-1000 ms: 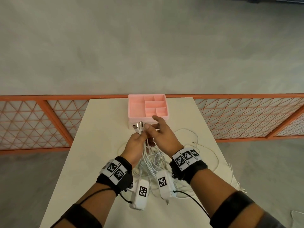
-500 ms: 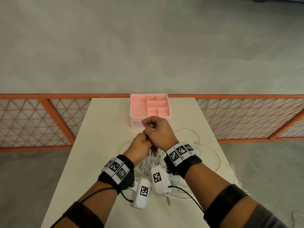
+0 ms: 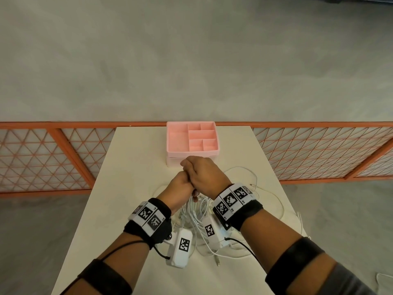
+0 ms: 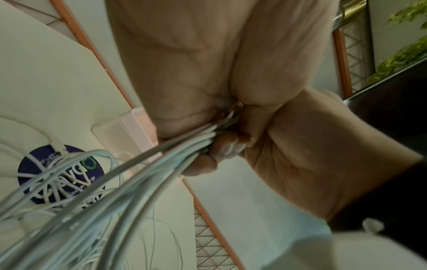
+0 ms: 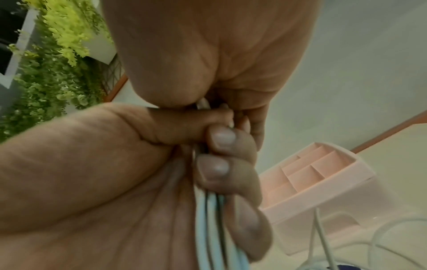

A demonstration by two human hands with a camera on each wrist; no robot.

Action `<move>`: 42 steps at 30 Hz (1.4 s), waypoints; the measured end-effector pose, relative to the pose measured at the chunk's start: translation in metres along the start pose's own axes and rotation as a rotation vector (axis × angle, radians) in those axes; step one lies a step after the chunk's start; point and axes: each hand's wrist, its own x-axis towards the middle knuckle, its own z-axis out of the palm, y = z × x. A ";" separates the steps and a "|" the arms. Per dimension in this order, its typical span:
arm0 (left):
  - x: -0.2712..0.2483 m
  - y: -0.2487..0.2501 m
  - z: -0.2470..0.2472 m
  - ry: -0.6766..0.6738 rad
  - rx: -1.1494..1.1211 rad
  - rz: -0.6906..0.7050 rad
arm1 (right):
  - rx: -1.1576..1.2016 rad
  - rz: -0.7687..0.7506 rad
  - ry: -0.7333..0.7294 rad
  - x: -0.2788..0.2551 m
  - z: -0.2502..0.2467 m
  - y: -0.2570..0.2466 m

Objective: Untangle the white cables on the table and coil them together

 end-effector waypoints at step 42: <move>0.010 0.022 -0.104 0.224 -1.254 0.058 | -0.219 0.743 -0.513 -0.104 -0.030 0.211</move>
